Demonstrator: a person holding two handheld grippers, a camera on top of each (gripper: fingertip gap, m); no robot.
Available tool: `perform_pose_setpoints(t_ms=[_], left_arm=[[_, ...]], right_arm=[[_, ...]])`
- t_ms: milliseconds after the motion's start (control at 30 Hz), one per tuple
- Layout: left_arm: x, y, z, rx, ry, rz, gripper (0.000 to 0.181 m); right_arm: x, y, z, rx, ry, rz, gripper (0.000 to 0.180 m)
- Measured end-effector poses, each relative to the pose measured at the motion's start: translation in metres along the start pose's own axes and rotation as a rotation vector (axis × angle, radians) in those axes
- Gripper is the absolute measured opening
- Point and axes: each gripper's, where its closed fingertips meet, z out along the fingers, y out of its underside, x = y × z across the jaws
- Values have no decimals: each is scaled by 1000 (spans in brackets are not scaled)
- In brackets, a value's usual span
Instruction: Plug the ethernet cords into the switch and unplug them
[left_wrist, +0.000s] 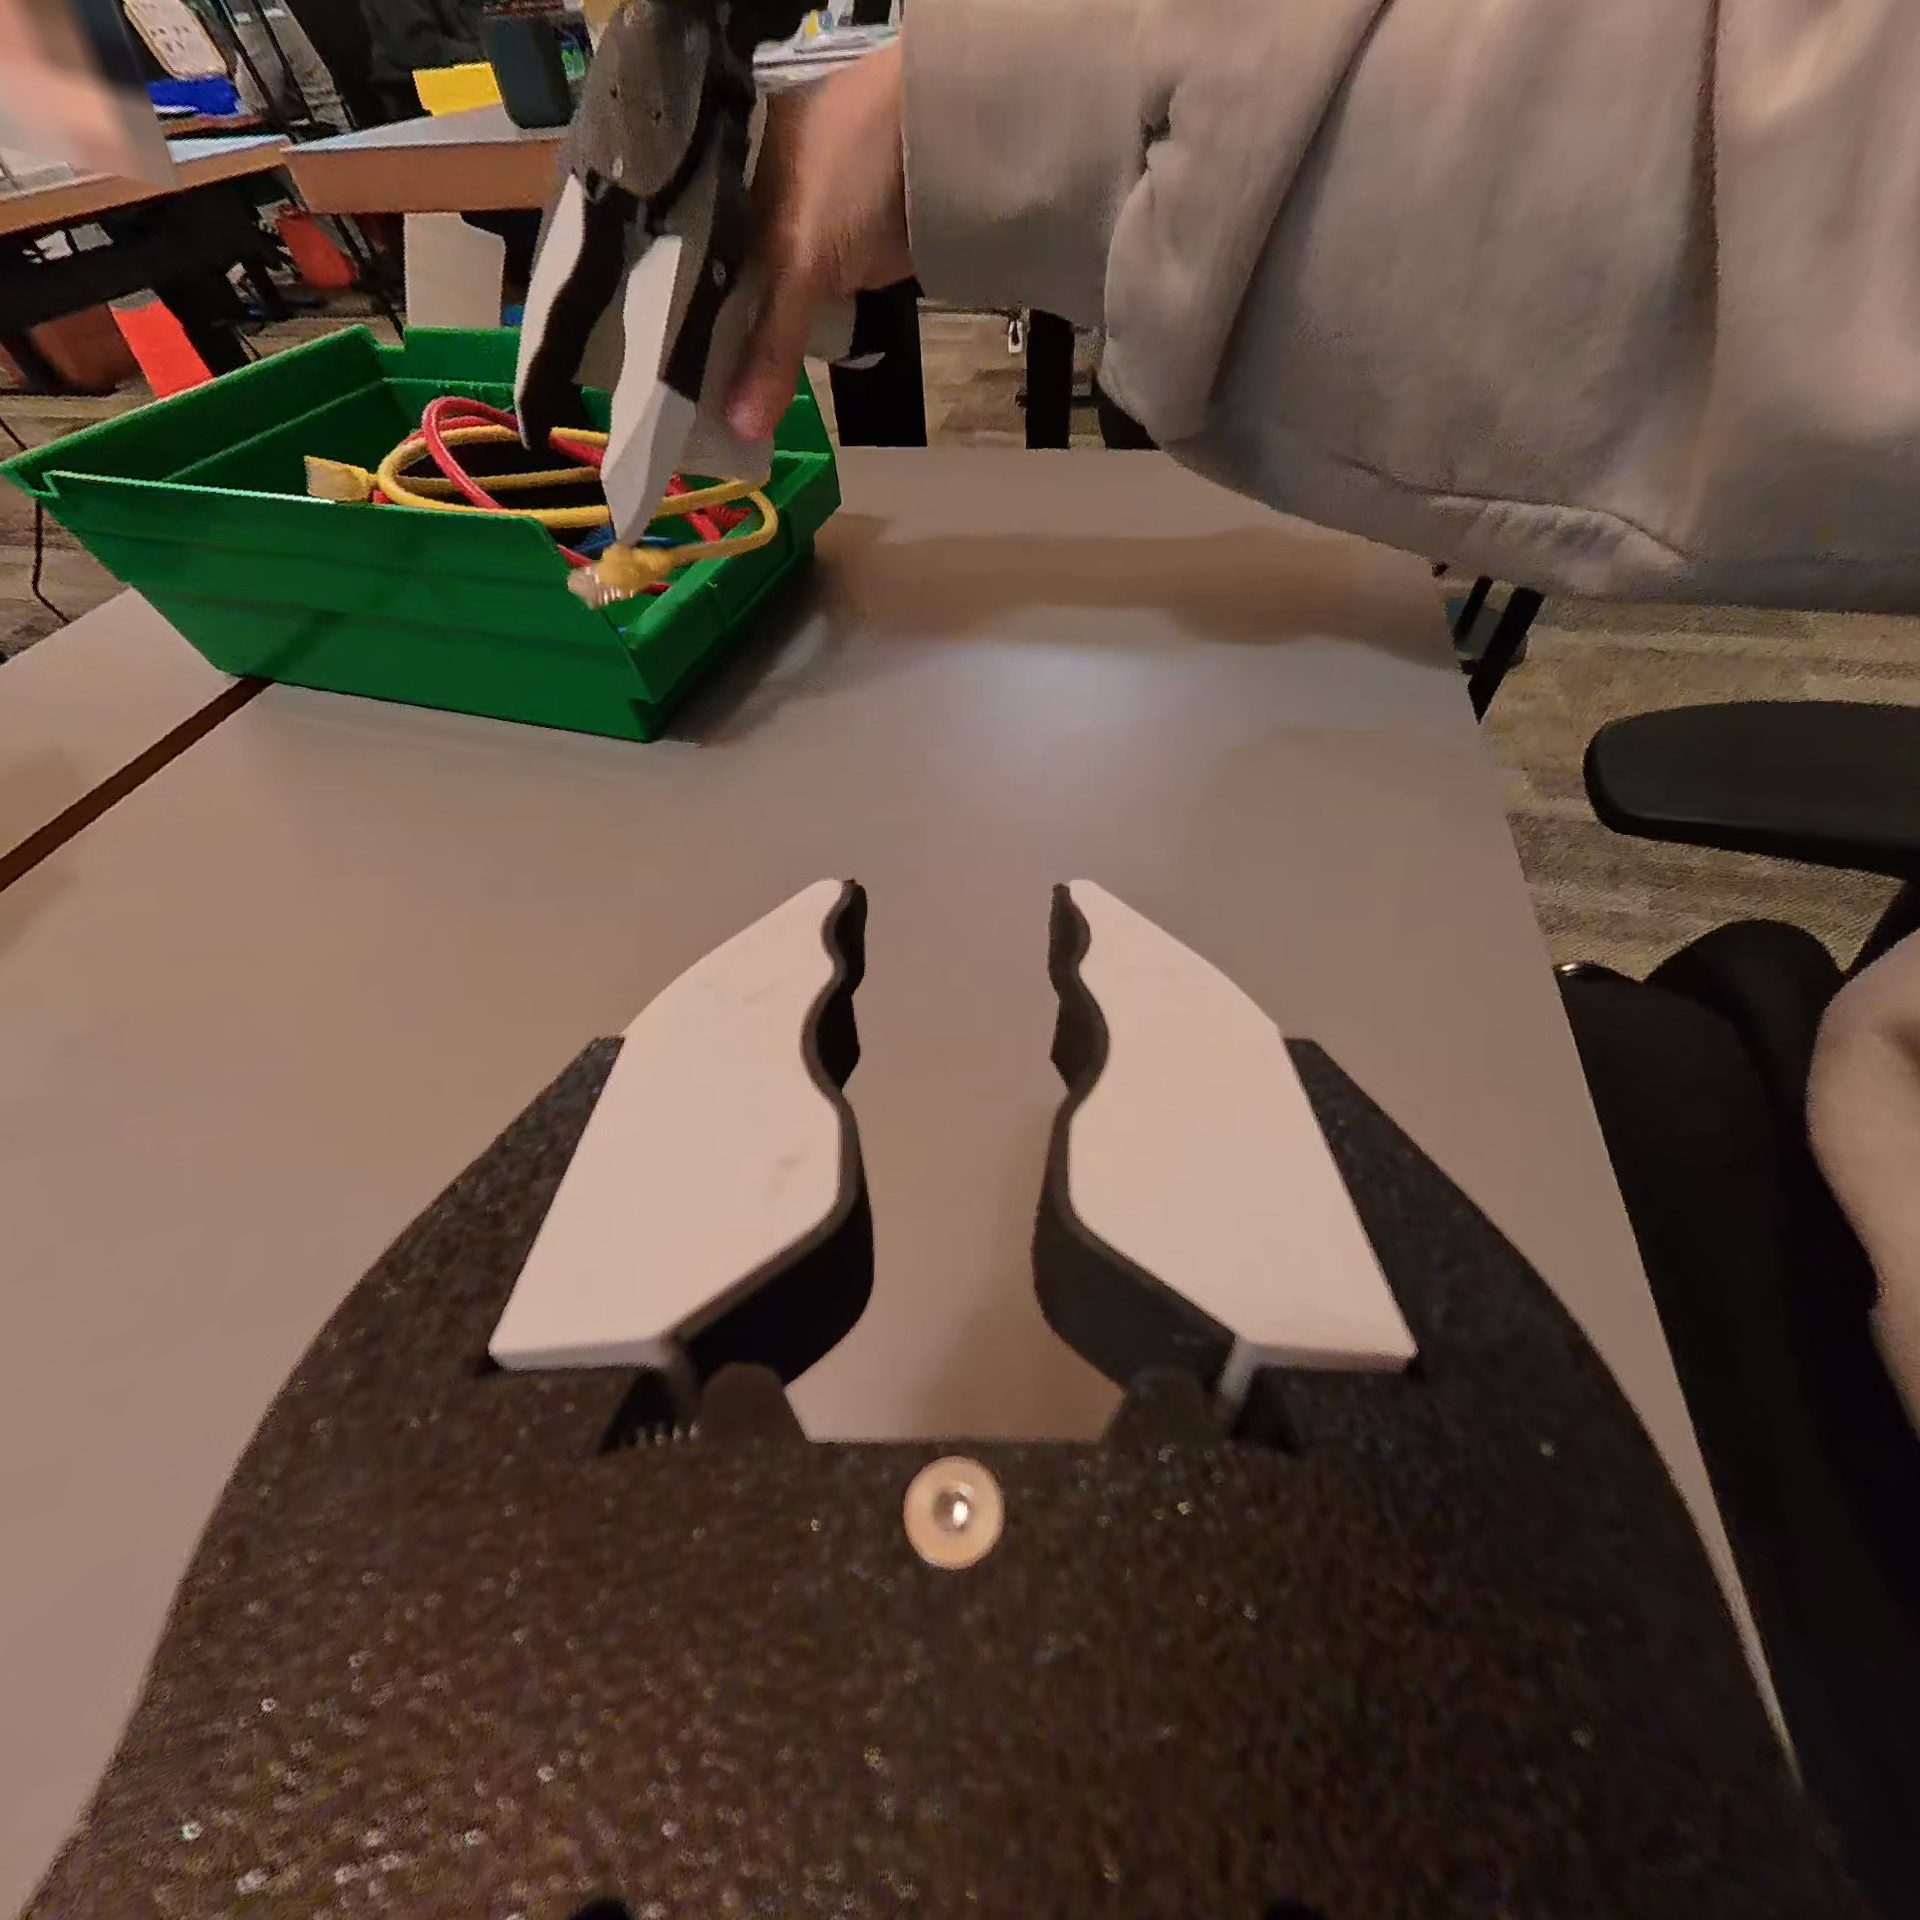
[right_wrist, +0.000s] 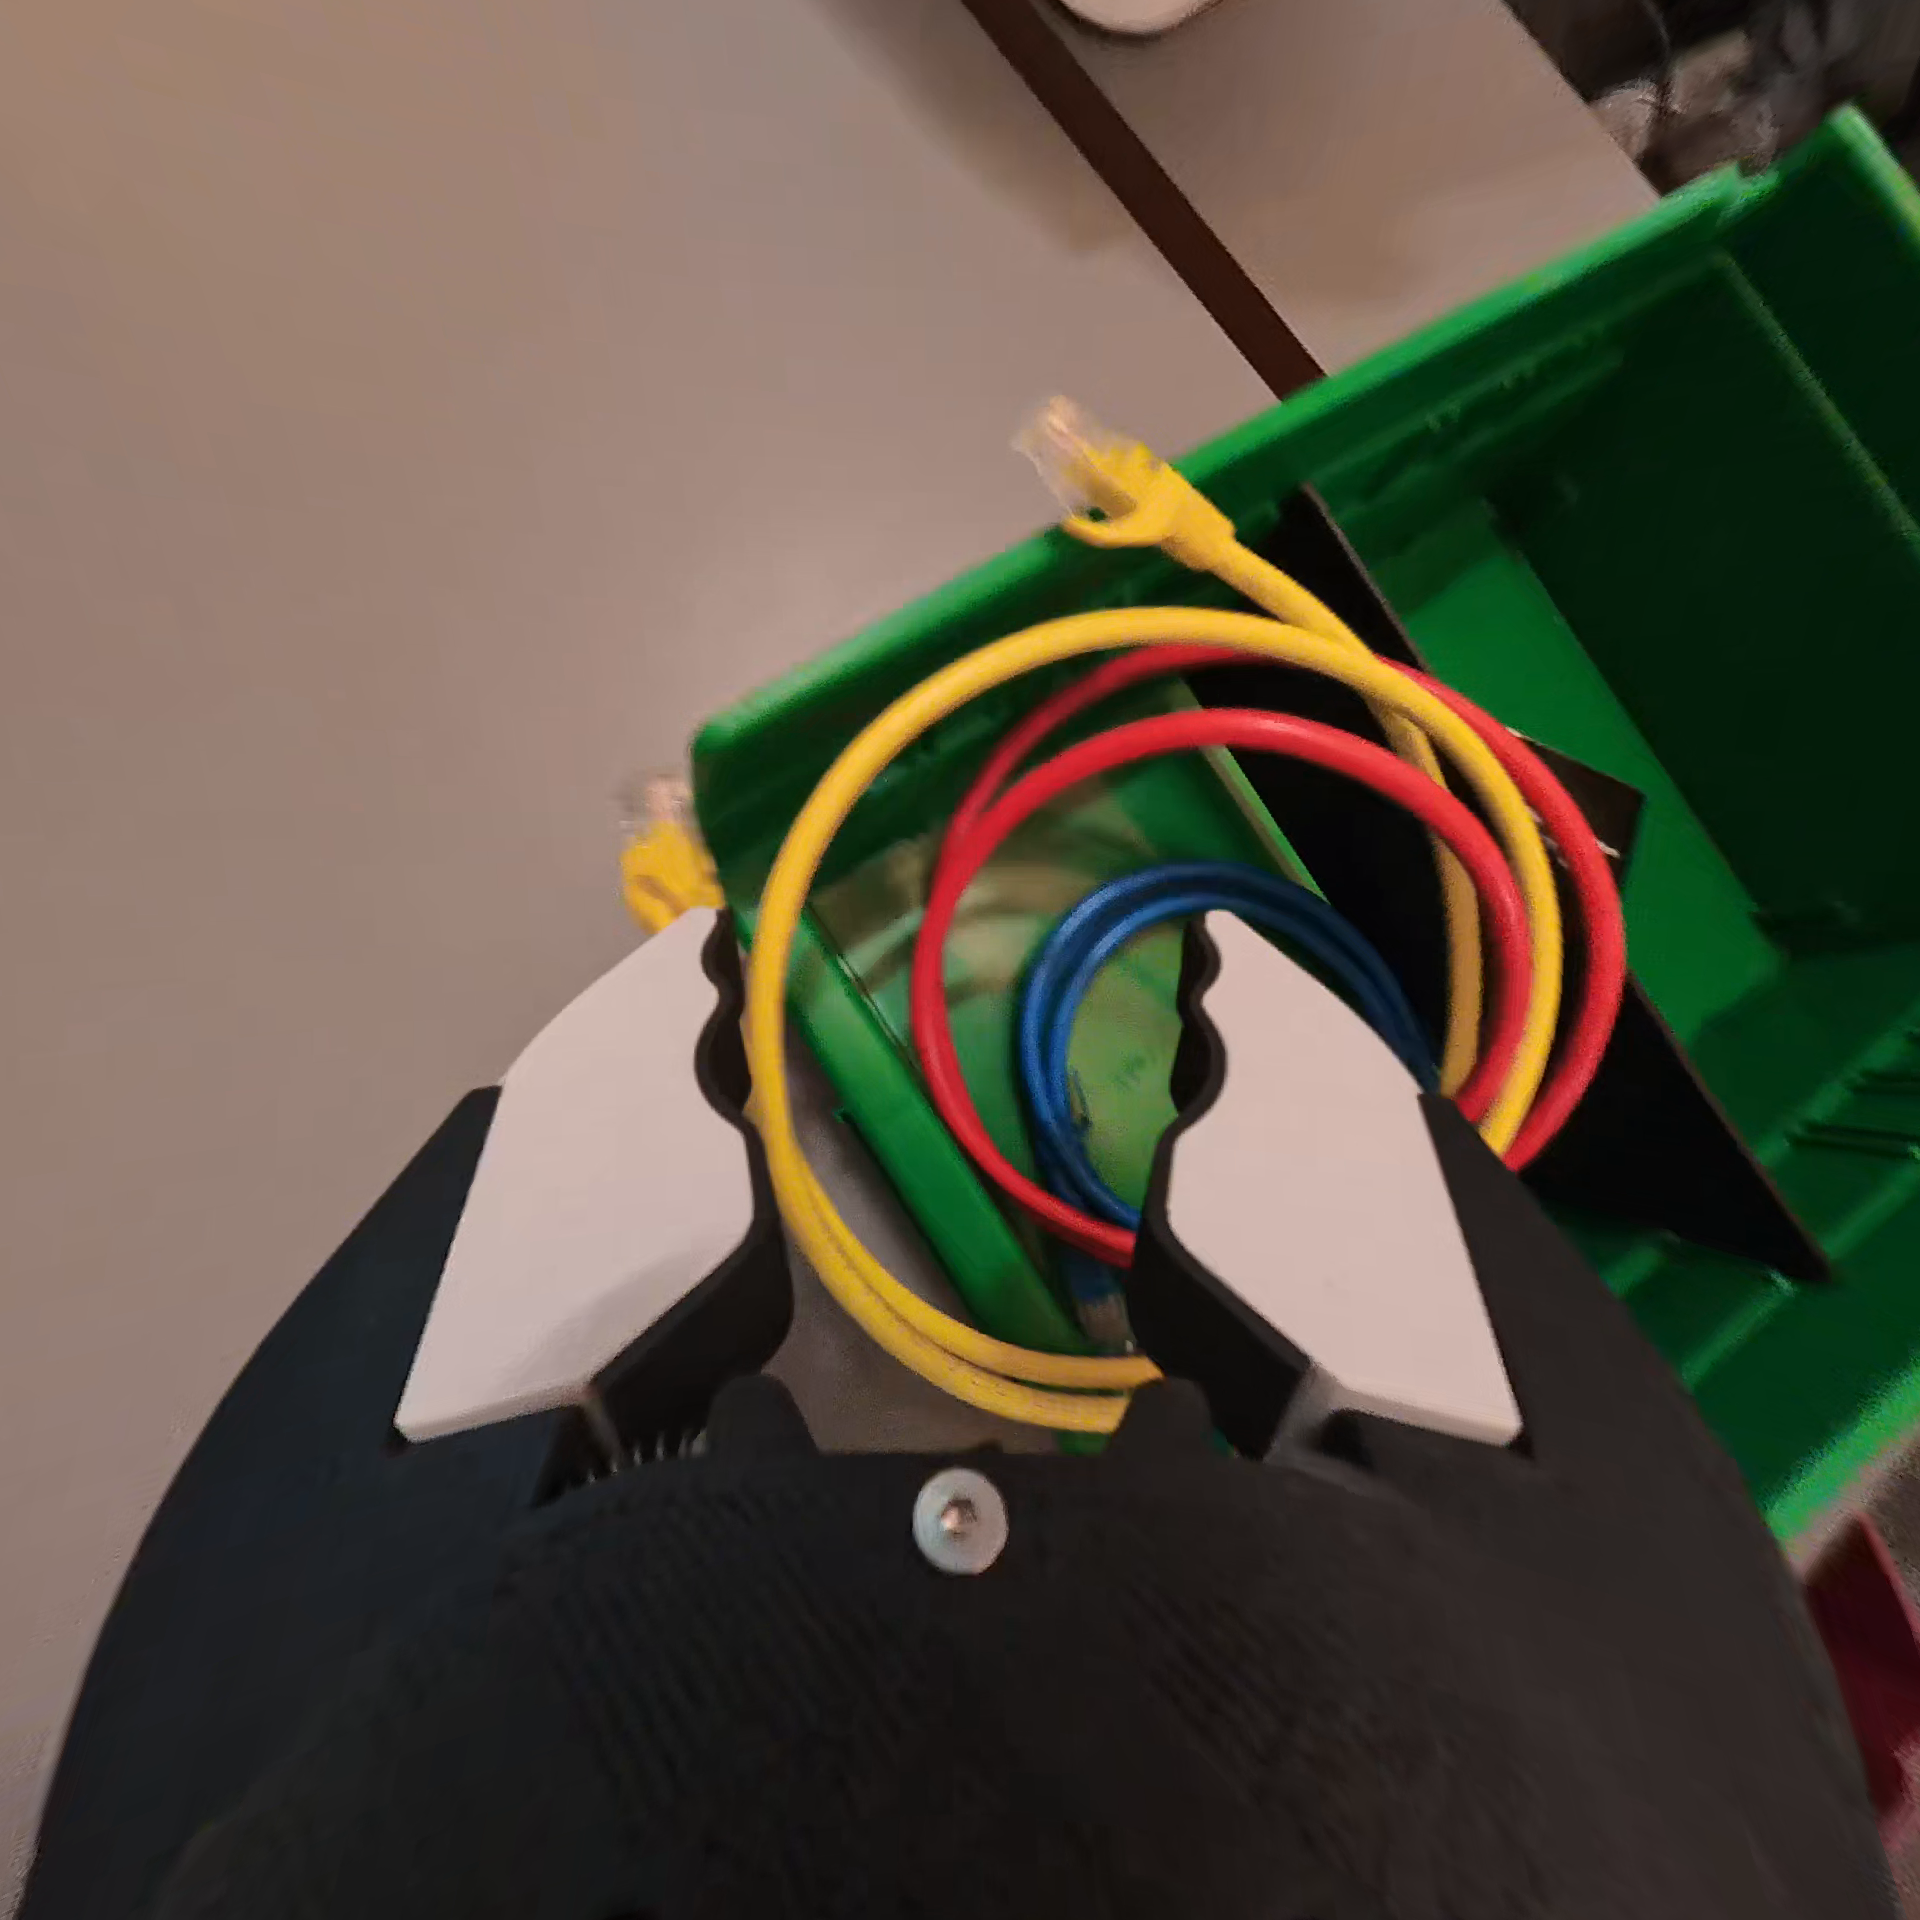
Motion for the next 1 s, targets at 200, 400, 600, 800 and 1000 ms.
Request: perform_pose_setpoints(t_ms=[200,400,600,800,1000], left_arm=[[5,1,1,-18,10,5,33],[-9,0,-3,-39,-59,-28,36],[-64,-27,51,-40,-176,-318,51],[-133,-39,146,-318,-156,-504,60],[-176,-40,203,-474,-197,-687,56]], right_arm=[[-12,-6,-13,42,19,-108,77],[-13,-2,-77,144,140,-60,82],[-40,40,-126,302,413,119,78],[-83,58,-133,477,376,262,71],[-81,76,-138,445,353,269,71]])
